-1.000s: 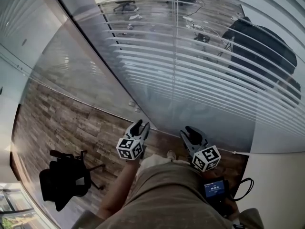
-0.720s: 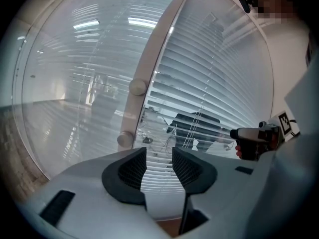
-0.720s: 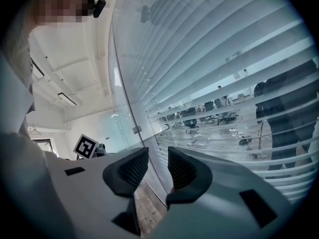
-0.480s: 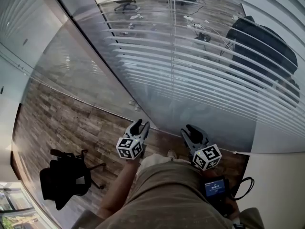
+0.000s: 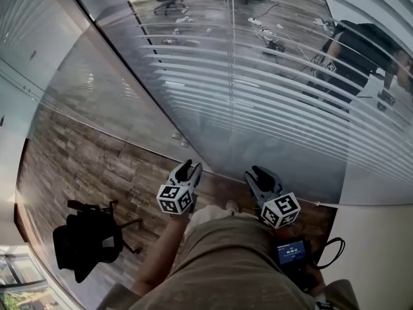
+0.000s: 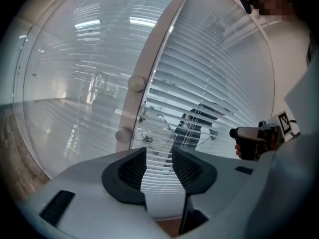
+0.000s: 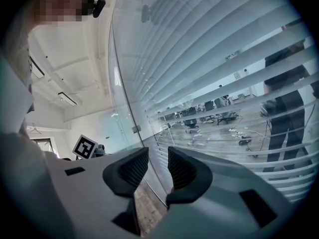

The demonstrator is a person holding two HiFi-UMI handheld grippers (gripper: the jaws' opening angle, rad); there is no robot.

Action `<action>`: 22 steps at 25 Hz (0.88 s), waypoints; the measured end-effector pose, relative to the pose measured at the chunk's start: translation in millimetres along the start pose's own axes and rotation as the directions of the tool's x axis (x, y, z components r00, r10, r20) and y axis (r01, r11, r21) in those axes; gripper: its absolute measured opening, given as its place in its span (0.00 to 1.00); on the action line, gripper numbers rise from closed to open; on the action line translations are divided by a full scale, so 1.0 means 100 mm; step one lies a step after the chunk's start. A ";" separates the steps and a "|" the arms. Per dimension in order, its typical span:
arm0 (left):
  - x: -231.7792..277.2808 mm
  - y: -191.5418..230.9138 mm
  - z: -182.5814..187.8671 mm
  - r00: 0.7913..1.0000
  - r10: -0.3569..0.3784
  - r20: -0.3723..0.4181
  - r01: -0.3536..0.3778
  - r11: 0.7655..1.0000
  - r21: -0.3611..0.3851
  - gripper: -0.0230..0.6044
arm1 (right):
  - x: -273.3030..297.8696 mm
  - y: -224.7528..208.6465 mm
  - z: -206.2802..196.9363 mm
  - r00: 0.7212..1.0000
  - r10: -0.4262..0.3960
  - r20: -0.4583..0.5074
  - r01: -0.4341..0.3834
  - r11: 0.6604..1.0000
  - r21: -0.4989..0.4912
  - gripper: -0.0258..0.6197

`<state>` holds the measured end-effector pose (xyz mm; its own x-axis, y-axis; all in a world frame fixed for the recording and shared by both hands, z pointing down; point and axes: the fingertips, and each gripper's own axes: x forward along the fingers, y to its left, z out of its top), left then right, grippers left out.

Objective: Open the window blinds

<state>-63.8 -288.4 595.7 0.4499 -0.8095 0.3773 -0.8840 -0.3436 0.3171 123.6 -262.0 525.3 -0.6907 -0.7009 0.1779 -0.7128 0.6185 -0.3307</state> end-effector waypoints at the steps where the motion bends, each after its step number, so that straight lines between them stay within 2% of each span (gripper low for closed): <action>1: 0.00 -0.01 -0.02 1.000 0.000 0.000 0.000 1.000 0.001 0.30 | -0.01 -0.01 -0.02 1.000 0.000 0.001 0.000 1.000 -0.001 0.23; 22: 0.04 -0.17 -0.02 0.999 -0.049 0.001 0.049 0.999 0.009 0.30 | -0.14 0.00 0.03 0.999 -0.032 0.011 0.032 0.999 -0.011 0.23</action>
<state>-47.2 -284.7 593.1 0.4927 -0.7919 0.3607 -0.8619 -0.3870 0.3276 133.8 -253.2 520.4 -0.6663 -0.7240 0.1784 -0.7358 0.5995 -0.3151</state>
